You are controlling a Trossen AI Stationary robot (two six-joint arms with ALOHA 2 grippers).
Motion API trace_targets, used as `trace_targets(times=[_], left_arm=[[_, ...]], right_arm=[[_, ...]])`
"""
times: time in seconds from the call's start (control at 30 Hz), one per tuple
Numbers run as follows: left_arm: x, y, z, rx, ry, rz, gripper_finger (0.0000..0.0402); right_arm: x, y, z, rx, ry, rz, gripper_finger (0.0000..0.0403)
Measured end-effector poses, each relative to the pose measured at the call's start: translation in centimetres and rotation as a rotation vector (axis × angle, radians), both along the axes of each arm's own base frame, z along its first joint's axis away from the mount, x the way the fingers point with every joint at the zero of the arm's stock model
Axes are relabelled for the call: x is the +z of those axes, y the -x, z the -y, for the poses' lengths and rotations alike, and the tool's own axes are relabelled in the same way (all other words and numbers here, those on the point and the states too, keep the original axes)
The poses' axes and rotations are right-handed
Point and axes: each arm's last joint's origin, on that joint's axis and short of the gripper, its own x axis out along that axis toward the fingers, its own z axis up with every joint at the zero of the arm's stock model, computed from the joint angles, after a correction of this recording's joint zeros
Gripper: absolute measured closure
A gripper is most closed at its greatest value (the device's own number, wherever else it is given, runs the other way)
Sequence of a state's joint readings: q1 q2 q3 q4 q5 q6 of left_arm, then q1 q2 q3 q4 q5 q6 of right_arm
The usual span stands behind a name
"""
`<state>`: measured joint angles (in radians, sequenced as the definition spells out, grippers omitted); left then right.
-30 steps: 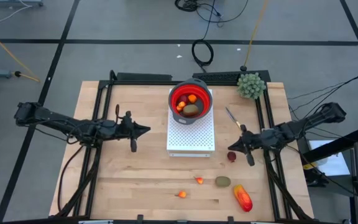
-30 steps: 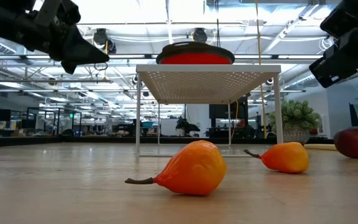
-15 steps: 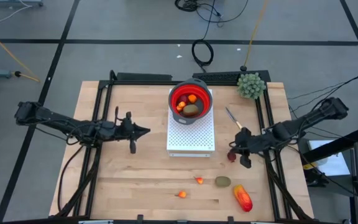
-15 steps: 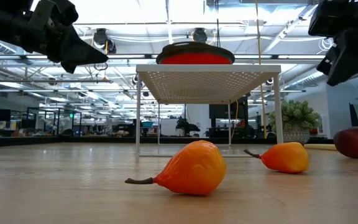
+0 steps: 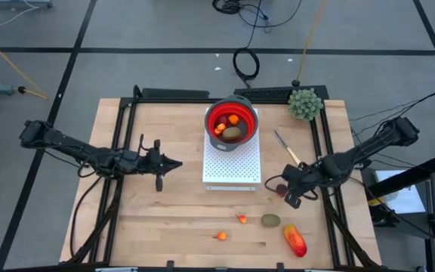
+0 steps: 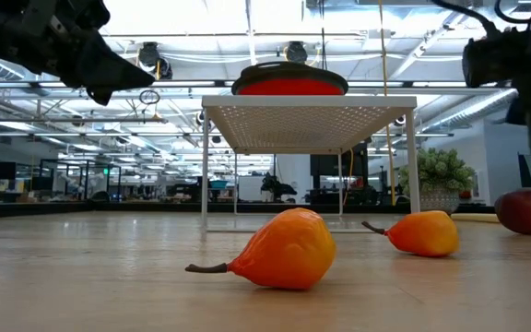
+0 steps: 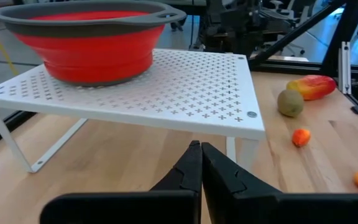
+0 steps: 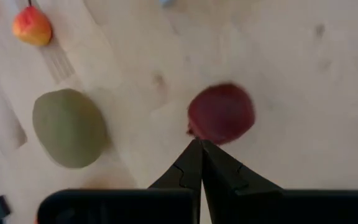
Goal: Pick & Place Fruit
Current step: Put the red pomegranate into the red strainer bowl
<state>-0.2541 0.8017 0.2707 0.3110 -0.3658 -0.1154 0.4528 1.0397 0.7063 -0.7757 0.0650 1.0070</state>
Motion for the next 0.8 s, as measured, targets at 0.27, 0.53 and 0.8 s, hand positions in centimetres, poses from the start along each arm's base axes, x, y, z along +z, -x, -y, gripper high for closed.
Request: trace_targets(times=[0.27, 0.53, 0.8], left_arm=[[0.0, 0.01, 0.06, -0.003, -0.007, -0.001, 0.0396], [-0.01, 0.01, 0.06, -0.003, -0.006, -0.001, 0.0388], [-0.01, 0.01, 0.06, -0.003, -0.004, -0.001, 0.0396]], right_arm=[[-0.27, -0.03, -0.14, -0.032, -0.041, -0.044, 0.0403], [-0.4, 0.28, 0.07, -0.04, -0.02, -0.077, 0.0403], [-0.4, 0.26, 0.09, -0.038, -0.011, -0.073, 0.0375]])
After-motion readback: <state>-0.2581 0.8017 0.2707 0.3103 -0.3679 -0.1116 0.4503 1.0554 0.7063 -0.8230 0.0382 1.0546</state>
